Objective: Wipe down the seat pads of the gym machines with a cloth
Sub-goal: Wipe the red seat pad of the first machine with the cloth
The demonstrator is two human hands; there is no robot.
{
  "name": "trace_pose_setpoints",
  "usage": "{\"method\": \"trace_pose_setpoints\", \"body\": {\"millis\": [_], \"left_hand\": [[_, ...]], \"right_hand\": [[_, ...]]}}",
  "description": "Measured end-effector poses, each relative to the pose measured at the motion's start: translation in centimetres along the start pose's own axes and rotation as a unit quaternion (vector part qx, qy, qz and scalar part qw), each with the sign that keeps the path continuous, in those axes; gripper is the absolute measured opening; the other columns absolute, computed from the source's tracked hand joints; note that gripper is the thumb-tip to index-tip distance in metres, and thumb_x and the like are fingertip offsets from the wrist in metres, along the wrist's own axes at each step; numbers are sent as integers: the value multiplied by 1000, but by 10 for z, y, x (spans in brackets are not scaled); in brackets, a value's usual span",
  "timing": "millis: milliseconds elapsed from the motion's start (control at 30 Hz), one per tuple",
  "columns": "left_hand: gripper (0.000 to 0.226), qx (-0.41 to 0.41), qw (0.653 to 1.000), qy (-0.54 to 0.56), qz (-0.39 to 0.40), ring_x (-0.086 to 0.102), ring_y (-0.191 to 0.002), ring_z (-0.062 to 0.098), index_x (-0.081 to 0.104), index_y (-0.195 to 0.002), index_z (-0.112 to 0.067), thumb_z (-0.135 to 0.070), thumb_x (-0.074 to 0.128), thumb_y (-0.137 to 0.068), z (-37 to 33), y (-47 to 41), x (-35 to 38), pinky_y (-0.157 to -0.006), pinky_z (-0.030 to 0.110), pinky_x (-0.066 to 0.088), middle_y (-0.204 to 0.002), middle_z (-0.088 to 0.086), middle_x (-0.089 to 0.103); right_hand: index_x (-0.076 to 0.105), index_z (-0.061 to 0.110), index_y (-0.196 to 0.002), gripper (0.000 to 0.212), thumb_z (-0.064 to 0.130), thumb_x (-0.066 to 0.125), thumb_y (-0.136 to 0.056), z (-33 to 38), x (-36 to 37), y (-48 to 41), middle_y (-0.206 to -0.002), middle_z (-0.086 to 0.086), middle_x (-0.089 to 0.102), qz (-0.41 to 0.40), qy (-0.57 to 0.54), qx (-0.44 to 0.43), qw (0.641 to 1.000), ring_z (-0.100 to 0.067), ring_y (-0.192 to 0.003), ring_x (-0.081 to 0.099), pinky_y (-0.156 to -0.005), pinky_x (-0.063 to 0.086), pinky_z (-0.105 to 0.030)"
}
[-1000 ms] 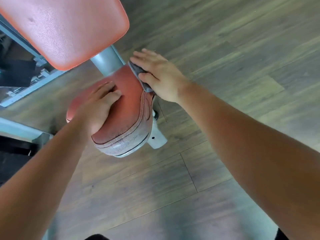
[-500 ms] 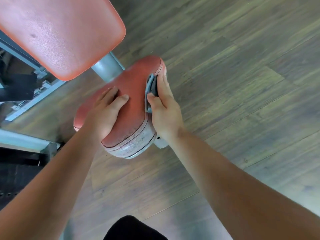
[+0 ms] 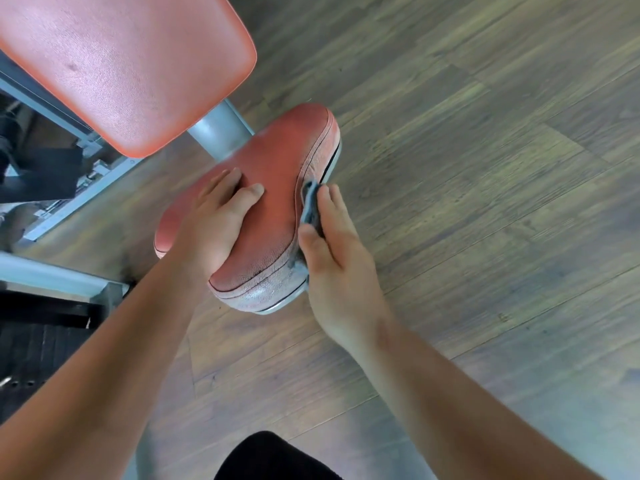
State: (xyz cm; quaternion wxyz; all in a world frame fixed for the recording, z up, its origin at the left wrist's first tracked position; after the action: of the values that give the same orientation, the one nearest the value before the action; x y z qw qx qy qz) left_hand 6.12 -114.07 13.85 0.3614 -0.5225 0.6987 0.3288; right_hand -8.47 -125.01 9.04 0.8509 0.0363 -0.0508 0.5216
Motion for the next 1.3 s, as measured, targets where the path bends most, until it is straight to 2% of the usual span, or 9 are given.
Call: {"method": "trace_pose_setpoints", "body": {"millis": [200, 300, 400, 533, 667, 900, 1033, 1167, 1300], "left_hand": [[59, -6, 1000, 2, 4, 25, -154, 1, 49, -154, -35, -53, 59, -99, -1, 1, 0, -120, 23, 13, -165, -20, 35], [59, -6, 1000, 9, 3, 25, -153, -1, 49, -154, -34, -52, 59, -99, -1, 0, 0, -117, 20, 13, -165, -20, 35], [58, -6, 1000, 3, 6, 23, -153, -2, 48, -155, -34, -52, 57, -100, -3, 1, 0, -112, 16, 11, -165, -21, 34], [58, -6, 1000, 0, 5, 23, -154, -2, 49, -154, -33, -51, 58, -100, -2, 0, 1, -113, 16, 11, -165, -20, 34], [60, -13, 1000, 5, 8, 24, -154, -1, 48, -155, -35, -54, 59, -98, -1, 0, -1, -117, 21, 13, -166, -21, 33], [61, -14, 1000, -9, 10, 21, -155, 0, 47, -155, -35, -54, 57, -99, -5, 1, -1, -116, 21, 12, -167, -21, 32], [60, -21, 1000, -13, 10, 22, -155, 1, 47, -155, -37, -55, 57, -99, -6, 3, -1, -116, 21, 13, -166, -21, 32], [59, -22, 1000, -16, 12, 21, -155, 1, 46, -156, -36, -54, 56, -100, -10, 4, -1, -115, 21, 12, -167, -21, 31], [59, -21, 1000, -15, 8, 21, -155, 2, 46, -156, -35, -53, 56, -100, -11, 6, -2, -120, 25, 13, -167, -20, 31]], "right_hand": [[23, 21, -161, 61, 25, 44, -105, -1, 1, -50, -171, 11, 10, -16, -38, 31, 999, -3, -157, 4, -130, 7, -35], [23, 22, -161, 62, 29, 42, -102, -7, 2, -10, -171, 13, 10, 15, -46, -8, 999, 0, -156, 5, -128, 7, -29], [16, 17, -163, 62, 22, 41, -107, -7, -6, -59, -172, 5, 4, 7, 33, -14, 999, -9, -158, -2, -125, 0, -23], [3, 16, -164, 69, 23, 42, -107, -4, -3, -100, -172, -1, -8, -14, 50, 27, 998, -18, -158, -13, -125, -7, -30], [19, 32, -162, 69, 43, 42, -98, -13, 0, -20, -171, 14, 8, 55, -61, 22, 996, -3, -157, 3, -129, 7, -41], [1, 15, -164, 71, 23, 44, -107, -3, -6, -106, -172, 1, -8, -8, 29, 37, 999, -18, -158, -14, -125, -9, -30], [10, 34, -163, 67, 35, 42, -105, -11, -2, -26, -167, 25, 5, 42, -36, 10, 998, -6, -157, 5, -122, 18, -35], [11, 19, -164, 64, 23, 41, -108, -10, -8, -65, -172, 7, 0, 43, 51, 5, 998, -8, -158, -5, -122, -3, -19], [10, 21, -164, 63, 26, 39, -108, 1, -5, -69, -172, 9, -2, 25, 31, 22, 999, -10, -158, -6, -129, -1, -33]]}}
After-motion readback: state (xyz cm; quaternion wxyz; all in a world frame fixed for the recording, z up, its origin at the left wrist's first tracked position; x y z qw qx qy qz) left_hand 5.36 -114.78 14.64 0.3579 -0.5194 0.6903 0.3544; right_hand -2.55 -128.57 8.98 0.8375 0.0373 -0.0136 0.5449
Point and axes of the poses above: each hand's wrist, its own y-axis away from the middle knuckle, its own x-axis out of the palm, z = x × y, the point moved 1 cm from there along -y, towards the middle knuckle
